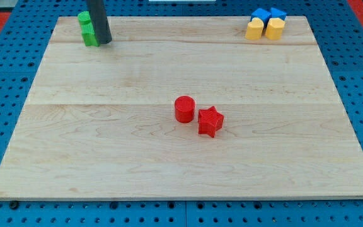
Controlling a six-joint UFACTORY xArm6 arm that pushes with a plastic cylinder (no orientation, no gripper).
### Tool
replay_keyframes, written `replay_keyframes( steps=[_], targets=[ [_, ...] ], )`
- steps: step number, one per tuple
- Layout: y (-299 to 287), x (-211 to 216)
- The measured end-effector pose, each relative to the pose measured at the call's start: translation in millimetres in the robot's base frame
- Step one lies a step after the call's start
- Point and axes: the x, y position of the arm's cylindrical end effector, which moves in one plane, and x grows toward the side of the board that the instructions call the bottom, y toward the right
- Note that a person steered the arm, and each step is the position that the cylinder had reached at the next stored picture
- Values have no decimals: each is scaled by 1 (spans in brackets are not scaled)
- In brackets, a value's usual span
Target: Slide the red circle along with red star up and a bit to the left
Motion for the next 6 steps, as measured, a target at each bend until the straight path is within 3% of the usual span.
replay_keyframes(
  steps=[4,6],
  targets=[
    [-13,-15],
    [137,47]
  ],
)
